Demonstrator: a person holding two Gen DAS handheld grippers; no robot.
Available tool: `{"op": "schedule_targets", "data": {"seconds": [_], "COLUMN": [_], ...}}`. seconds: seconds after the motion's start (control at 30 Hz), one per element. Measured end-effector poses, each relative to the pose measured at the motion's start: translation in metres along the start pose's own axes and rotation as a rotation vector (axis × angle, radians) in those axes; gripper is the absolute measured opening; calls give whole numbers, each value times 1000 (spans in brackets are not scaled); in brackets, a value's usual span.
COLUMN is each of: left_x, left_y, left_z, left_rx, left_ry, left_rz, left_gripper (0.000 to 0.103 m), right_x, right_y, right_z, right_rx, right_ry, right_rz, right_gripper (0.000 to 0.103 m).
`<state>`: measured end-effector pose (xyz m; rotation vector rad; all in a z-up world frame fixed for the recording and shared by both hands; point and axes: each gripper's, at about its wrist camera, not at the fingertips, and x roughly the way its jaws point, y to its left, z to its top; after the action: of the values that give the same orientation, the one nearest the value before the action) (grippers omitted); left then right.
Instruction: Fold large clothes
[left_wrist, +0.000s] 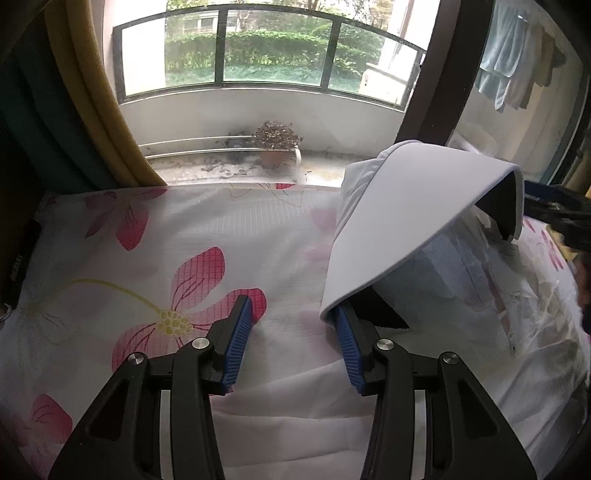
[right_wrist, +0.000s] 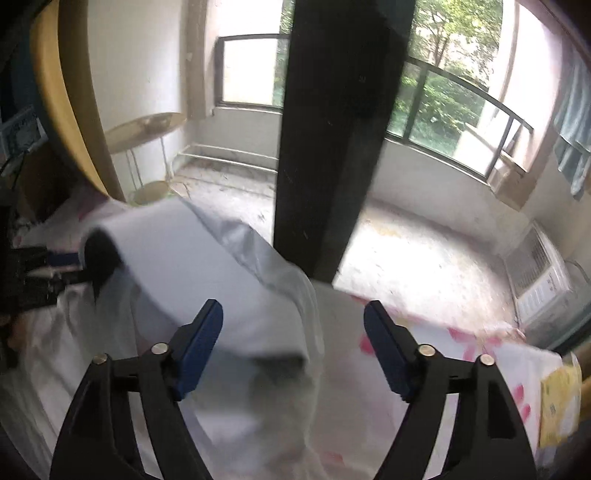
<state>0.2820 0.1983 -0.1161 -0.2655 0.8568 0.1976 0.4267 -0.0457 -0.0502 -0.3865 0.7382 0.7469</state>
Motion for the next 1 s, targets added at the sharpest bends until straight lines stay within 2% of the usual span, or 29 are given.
{"op": "schedule_targets", "data": {"seconds": [0.13, 0.2, 0.23, 0.27, 0.3, 0.37, 0.43, 0.53, 0.6, 0.7, 0.8, 0.97, 1.0], "left_x": [-3, -3, -5, -5, -6, -9, -17, -36, -46, -60, -56, 2, 10], "left_y": [5, 5, 5, 4, 3, -5, -10, -15, -14, -19, -31, -41, -41], "left_z": [-2, 1, 2, 2, 4, 5, 4, 6, 10, 20, 33, 42, 43], "left_rx": [-2, -10, -10, -8, -5, 30, 60, 72, 77, 71, 91, 70, 75], "left_ry": [5, 14, 19, 19, 15, 5, -6, -32, -53, -93, -113, 31, 49], "left_rz": [-19, -20, -22, -21, -22, 4, 7, -14, -24, -79, -91, -180, -182], "left_gripper": [48, 48, 48, 48, 48, 48, 48, 48, 48, 48, 48, 49, 54], "right_x": [42, 48, 48, 51, 51, 47, 42, 31, 24, 10, 3, 3, 4], "right_y": [-4, 2, 7, 13, 15, 19, 19, 17, 16, 3, -6, -18, -21], "right_z": [-5, -14, -18, -23, -26, -28, -30, -35, -38, -43, -42, -52, -53], "right_rx": [64, 67, 49, 15, 1, -33, -62, -110, -132, -118, -104, -58, -46], "right_ry": [109, 126, 123, 141, 137, 121, 114, 94, 83, 58, 52, 61, 64], "right_rz": [55, 71, 79, 86, 80, 80, 64, 12, -24, -52, -54, -49, -44], "right_gripper": [79, 79, 71, 57, 37, 32, 18, 11, 11, 10, 10, 10, 10]}}
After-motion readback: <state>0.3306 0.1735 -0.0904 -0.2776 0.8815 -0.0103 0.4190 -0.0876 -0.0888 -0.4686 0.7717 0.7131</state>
